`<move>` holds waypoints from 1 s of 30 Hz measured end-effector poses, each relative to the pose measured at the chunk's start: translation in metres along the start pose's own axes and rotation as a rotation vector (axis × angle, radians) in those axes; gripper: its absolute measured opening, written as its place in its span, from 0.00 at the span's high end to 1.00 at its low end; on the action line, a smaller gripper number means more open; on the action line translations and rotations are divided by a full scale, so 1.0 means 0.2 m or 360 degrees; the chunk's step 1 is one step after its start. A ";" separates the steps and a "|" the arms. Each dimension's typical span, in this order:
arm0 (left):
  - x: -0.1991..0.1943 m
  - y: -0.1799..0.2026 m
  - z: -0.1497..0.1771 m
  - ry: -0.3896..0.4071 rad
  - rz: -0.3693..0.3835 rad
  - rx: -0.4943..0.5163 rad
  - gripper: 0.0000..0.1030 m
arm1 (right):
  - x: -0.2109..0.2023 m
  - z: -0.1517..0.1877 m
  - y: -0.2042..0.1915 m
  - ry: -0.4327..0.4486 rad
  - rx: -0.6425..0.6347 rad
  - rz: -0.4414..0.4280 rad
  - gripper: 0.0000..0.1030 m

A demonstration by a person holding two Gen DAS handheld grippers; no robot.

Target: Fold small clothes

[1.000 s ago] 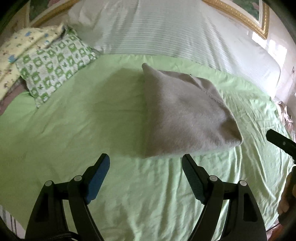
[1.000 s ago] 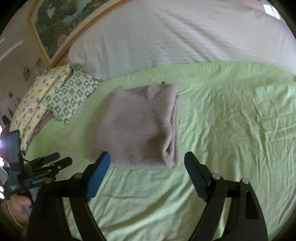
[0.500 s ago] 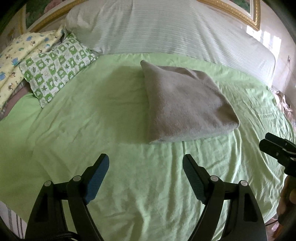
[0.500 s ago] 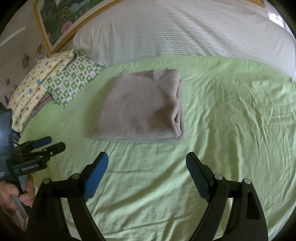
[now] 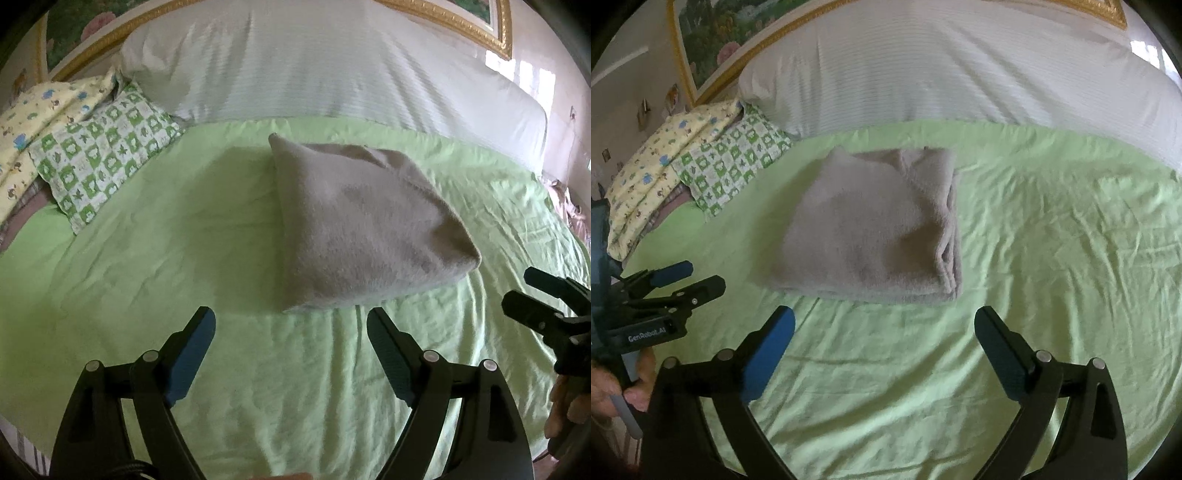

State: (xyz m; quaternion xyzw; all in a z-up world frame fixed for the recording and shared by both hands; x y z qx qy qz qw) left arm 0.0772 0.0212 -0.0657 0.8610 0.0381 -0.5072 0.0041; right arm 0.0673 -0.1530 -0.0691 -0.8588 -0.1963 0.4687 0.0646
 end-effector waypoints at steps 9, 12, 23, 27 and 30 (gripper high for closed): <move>0.17 0.01 -0.02 -0.0078 -0.0039 -0.0041 0.18 | 0.16 -0.01 0.03 -0.0072 0.0059 -0.0042 0.05; 0.20 0.01 -0.03 -0.0083 -0.0051 -0.0043 0.18 | 0.19 -0.02 0.02 -0.0077 0.0014 -0.0032 0.05; 0.22 0.05 -0.06 -0.0067 -0.0060 -0.0030 0.18 | 0.24 -0.05 0.01 -0.0078 -0.0060 -0.0017 0.05; 0.22 0.05 -0.07 -0.0067 -0.0046 -0.0031 0.17 | 0.24 -0.05 0.00 -0.0059 -0.0085 0.0005 0.05; 0.22 0.06 -0.07 -0.0065 -0.0041 -0.0033 0.17 | 0.24 -0.06 -0.01 -0.0045 -0.0100 0.0008 0.05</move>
Point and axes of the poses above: each gripper's, at about its wrist camera, not at the fingertips, and x roughly the way its jaws point, y to its right, z to its underside, the point moved 7 cm from there along x, roughly the way its jaws point, and after that the axes turned 13 degrees about -y, right-handed, at the moved point
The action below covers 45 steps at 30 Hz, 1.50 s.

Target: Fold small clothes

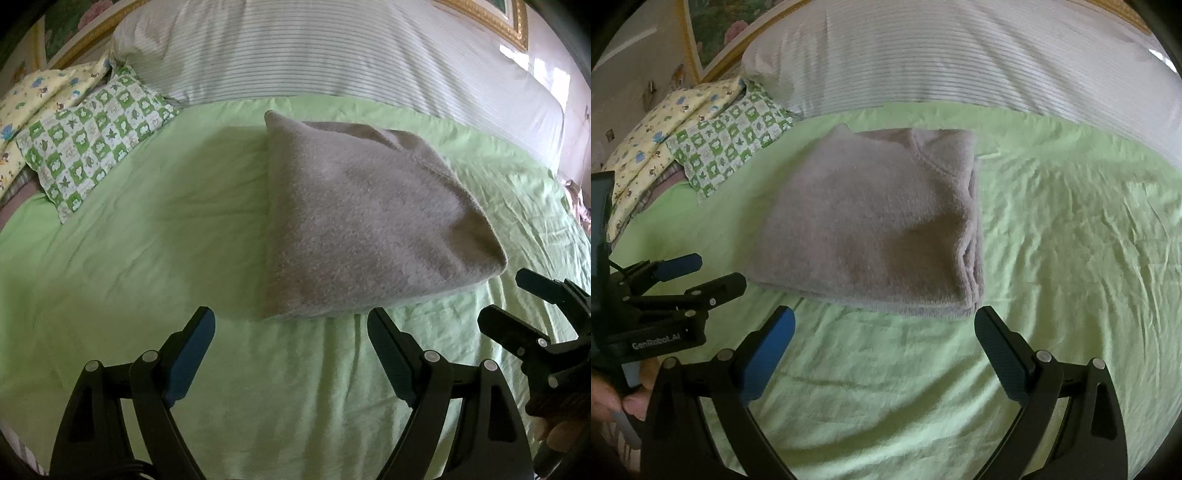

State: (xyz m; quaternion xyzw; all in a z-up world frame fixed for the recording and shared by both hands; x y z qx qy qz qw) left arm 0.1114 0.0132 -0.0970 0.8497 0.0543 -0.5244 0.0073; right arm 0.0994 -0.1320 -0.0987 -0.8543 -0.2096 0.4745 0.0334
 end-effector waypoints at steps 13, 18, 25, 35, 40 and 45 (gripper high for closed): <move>-0.01 0.01 -0.03 0.0011 0.0012 0.0003 0.16 | -0.03 -0.05 -0.02 0.0041 -0.0039 0.0031 0.05; 0.00 0.01 -0.04 0.0007 0.0021 0.0017 0.16 | -0.04 -0.06 -0.02 0.0049 -0.0035 0.0028 0.05; -0.01 0.02 -0.04 0.0007 0.0032 0.0014 0.16 | -0.04 -0.07 -0.01 0.0047 -0.0036 0.0029 0.05; -0.03 0.02 -0.05 0.0016 0.0017 0.0009 0.16 | -0.04 -0.08 0.00 0.0052 -0.0030 0.0031 0.05; -0.03 0.01 -0.05 0.0014 0.0019 0.0010 0.16 | -0.04 -0.08 0.00 0.0052 -0.0029 0.0031 0.05; -0.03 0.02 -0.05 0.0016 0.0019 0.0012 0.16 | -0.05 -0.08 -0.01 0.0053 -0.0028 0.0030 0.05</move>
Point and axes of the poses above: each gripper's, at about its wrist camera, not at the fingertips, and x roughly the way its jaws point, y to its right, z to its underside, the point moved 7 cm from there along x, roughly the way its jaws point, and after that the axes turned 13 degrees about -y, right-handed, at the moved point
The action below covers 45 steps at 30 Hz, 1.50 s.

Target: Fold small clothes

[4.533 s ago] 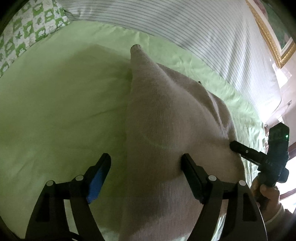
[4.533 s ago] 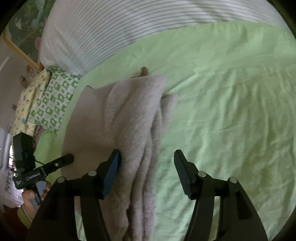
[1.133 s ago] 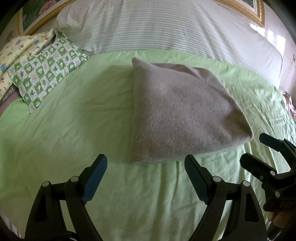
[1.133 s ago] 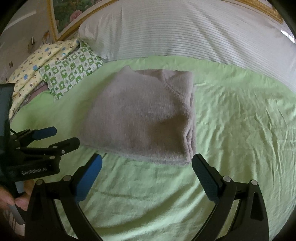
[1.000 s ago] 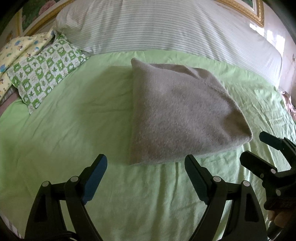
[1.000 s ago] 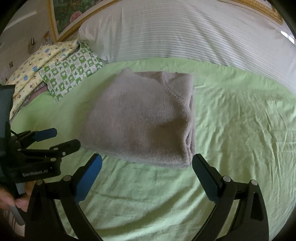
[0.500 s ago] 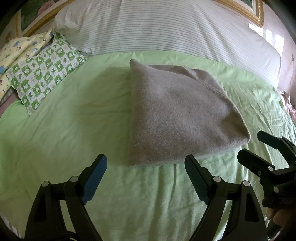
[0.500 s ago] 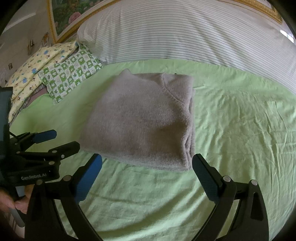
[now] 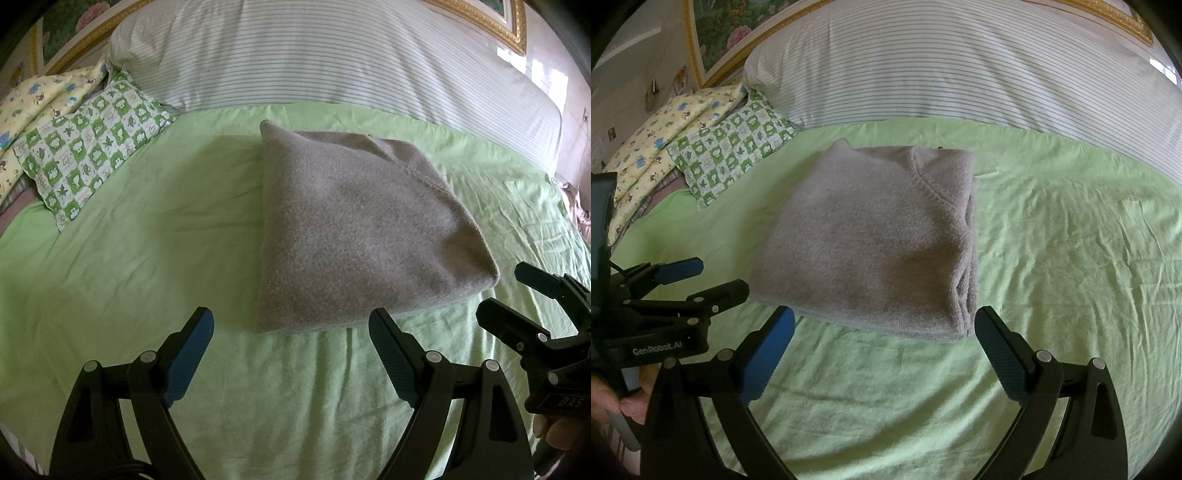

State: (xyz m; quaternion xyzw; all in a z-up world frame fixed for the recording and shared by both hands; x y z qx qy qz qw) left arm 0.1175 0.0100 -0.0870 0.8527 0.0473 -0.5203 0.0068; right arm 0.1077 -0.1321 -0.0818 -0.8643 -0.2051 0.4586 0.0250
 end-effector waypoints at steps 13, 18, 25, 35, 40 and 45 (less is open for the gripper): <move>-0.02 0.04 0.00 -0.0003 -0.0002 -0.0013 0.16 | -0.02 0.01 0.00 0.0004 0.0041 -0.0001 0.05; -0.02 0.05 0.00 -0.0004 0.0000 -0.0008 0.16 | -0.03 0.00 0.00 0.0013 0.0049 -0.0003 0.05; -0.02 0.05 -0.02 -0.0004 0.0004 -0.0004 0.15 | -0.04 -0.03 0.00 0.0027 0.0050 -0.0010 0.05; -0.02 0.05 -0.06 0.0000 0.0014 -0.0008 0.15 | -0.05 -0.07 0.00 0.0043 0.0053 -0.0016 0.05; -0.03 0.05 -0.09 0.0031 -0.0022 0.0009 0.15 | -0.05 -0.08 0.01 0.0045 0.0065 -0.0018 0.05; -0.03 0.05 -0.10 0.0034 -0.0039 0.0013 0.15 | -0.03 -0.10 0.04 0.0036 0.0084 -0.0028 0.05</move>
Point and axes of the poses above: each gripper's, at about its wrist camera, not at the fingertips, and x roughly the way its jaws point, y to its right, z to its underside, the point moved 7 cm from there along x, roughly the way its jaws point, and after that the axes turned 13 degrees about -y, right-handed, at the moved point
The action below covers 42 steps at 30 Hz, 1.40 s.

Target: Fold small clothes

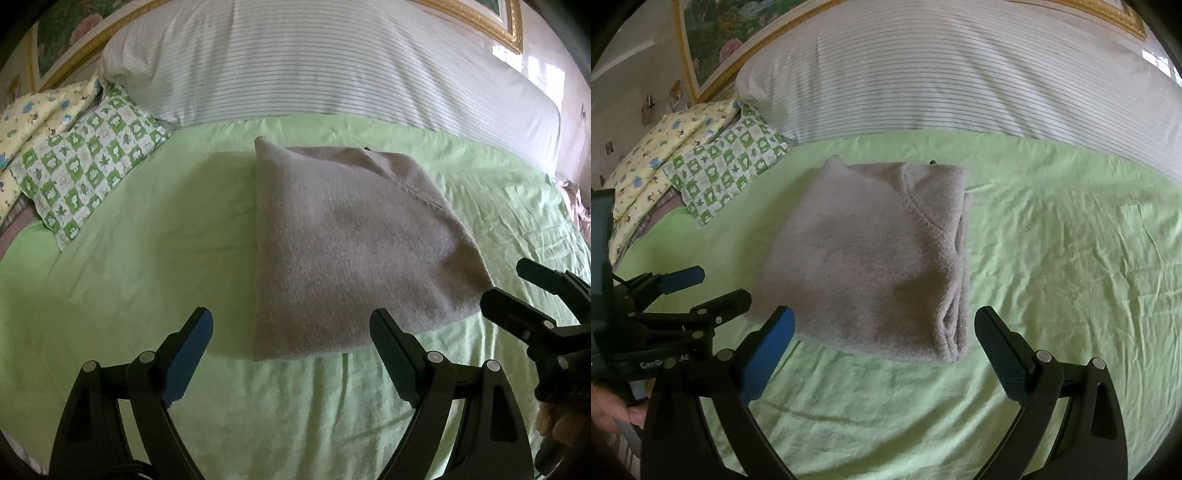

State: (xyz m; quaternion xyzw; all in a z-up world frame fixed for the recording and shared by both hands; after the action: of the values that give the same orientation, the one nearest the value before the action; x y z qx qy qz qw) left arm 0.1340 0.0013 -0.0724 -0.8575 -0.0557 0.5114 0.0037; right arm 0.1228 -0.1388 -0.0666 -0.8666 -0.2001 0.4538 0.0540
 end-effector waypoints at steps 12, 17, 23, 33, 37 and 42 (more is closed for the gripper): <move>0.02 -0.02 -0.01 -0.0028 0.0033 -0.0047 0.15 | 0.01 -0.01 0.02 -0.0015 0.0016 -0.0010 0.05; 0.01 -0.01 -0.01 -0.0023 0.0028 -0.0049 0.15 | 0.01 -0.01 0.01 -0.0026 0.0016 -0.0016 0.05; 0.00 0.00 -0.02 -0.0012 0.0018 -0.0049 0.15 | 0.01 -0.01 0.01 -0.0023 0.0017 -0.0018 0.05; -0.02 -0.01 -0.03 -0.0002 0.0012 -0.0054 0.15 | 0.01 -0.02 0.02 -0.0027 0.0020 -0.0027 0.05; -0.01 -0.01 -0.04 -0.0006 0.0012 -0.0063 0.15 | 0.02 -0.03 0.01 -0.0035 0.0013 -0.0023 0.05; -0.01 -0.01 -0.04 -0.0013 0.0015 -0.0069 0.15 | 0.02 -0.03 0.02 -0.0035 0.0021 -0.0006 0.05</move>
State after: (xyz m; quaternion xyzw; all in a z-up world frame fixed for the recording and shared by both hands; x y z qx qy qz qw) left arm 0.1396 0.0037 -0.0664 -0.8555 -0.0627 0.5136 -0.0173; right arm 0.1315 -0.1400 -0.0666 -0.8608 -0.1994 0.4645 0.0584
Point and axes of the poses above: each gripper's, at about its wrist camera, not at the fingertips, and x roughly the way its jaws point, y to its right, z to its underside, the point moved 7 cm from there along x, roughly the way its jaws point, and after that the axes turned 13 degrees about -y, right-handed, at the moved point
